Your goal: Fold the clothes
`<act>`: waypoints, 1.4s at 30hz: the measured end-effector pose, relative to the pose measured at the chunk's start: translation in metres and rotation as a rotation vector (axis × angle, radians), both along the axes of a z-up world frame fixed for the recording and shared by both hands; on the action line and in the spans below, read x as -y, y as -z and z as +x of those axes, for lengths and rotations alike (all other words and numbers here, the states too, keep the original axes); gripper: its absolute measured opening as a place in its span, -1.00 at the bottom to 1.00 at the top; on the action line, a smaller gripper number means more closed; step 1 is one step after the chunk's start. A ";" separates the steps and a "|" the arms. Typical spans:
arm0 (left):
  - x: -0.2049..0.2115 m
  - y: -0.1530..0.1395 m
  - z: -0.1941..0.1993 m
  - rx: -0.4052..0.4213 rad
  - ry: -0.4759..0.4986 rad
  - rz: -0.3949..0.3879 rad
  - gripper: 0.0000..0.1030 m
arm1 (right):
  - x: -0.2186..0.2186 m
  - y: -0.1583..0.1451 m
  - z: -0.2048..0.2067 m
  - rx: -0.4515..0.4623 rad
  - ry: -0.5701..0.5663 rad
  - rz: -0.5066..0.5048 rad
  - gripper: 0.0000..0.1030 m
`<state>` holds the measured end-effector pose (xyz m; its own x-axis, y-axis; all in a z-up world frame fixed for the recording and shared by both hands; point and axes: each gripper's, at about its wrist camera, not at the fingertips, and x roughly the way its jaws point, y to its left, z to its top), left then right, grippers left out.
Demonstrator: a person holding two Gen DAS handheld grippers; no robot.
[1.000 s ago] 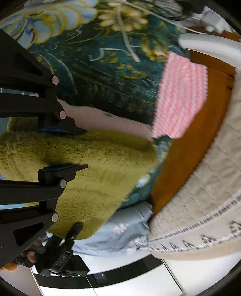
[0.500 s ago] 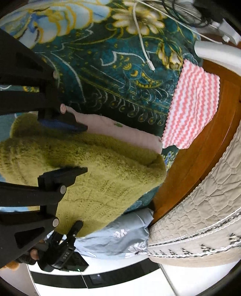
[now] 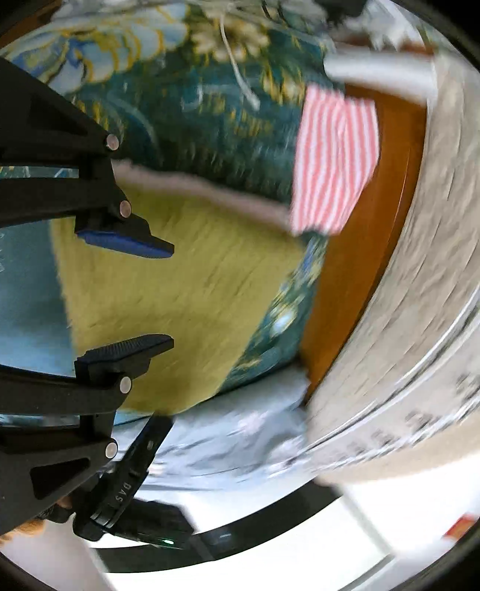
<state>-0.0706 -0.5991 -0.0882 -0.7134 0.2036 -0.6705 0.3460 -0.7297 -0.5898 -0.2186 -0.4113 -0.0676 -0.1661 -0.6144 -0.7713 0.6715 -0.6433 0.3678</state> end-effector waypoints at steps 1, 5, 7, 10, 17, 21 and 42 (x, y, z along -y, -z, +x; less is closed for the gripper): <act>-0.004 0.004 -0.001 0.015 0.018 -0.015 -0.15 | 0.003 0.004 0.003 -0.018 -0.017 0.029 0.06; -0.003 0.025 0.003 0.078 0.032 -0.033 -0.15 | -0.005 0.021 -0.011 -0.022 0.059 0.078 0.06; 0.000 0.032 0.004 0.084 0.040 -0.028 -0.15 | -0.011 0.028 -0.019 0.020 0.094 0.067 0.06; 0.002 0.039 0.002 0.086 0.058 -0.033 -0.15 | -0.010 0.039 -0.023 0.048 0.121 0.070 0.06; 0.005 0.056 0.000 0.097 0.054 -0.018 -0.15 | -0.011 0.061 -0.036 0.103 0.177 0.064 0.06; 0.005 0.058 -0.003 0.109 0.058 -0.025 -0.15 | -0.008 0.066 -0.038 0.100 0.191 0.080 0.07; -0.073 0.040 0.035 0.189 0.083 -0.112 -0.13 | -0.076 0.063 0.032 0.181 0.226 0.082 0.07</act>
<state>-0.0355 -0.5265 -0.1280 -0.5572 0.1733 -0.8121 0.3783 -0.8176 -0.4340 -0.1866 -0.3355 -0.1303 -0.1473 -0.5120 -0.8463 0.4358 -0.8017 0.4091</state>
